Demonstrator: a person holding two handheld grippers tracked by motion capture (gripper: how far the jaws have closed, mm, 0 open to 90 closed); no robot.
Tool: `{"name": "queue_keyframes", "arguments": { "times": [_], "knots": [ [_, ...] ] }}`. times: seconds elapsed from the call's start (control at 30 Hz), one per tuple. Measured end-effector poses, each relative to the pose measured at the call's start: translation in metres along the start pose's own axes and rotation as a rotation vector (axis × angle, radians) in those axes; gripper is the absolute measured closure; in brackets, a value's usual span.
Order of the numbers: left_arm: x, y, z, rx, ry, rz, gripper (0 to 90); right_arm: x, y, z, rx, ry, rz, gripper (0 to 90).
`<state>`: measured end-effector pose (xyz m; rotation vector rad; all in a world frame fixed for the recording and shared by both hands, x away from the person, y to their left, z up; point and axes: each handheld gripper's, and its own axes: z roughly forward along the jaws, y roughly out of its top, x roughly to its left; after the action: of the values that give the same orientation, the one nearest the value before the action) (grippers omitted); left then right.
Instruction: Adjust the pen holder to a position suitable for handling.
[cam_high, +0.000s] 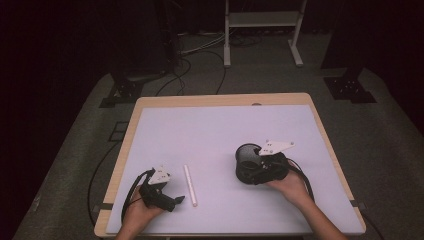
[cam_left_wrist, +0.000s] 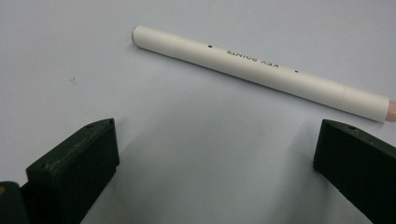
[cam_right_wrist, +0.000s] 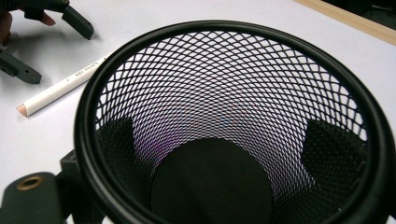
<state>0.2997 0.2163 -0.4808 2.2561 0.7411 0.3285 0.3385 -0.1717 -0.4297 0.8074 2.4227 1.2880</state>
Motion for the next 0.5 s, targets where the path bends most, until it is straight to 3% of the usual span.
{"name": "queue_keyframes", "arguments": {
  "times": [0.5],
  "knots": [
    [0.000,0.000,0.000,0.000,0.000,0.000,0.0,0.008,0.012,0.018,0.002,0.024,-0.027,9.3]
  ]
}}
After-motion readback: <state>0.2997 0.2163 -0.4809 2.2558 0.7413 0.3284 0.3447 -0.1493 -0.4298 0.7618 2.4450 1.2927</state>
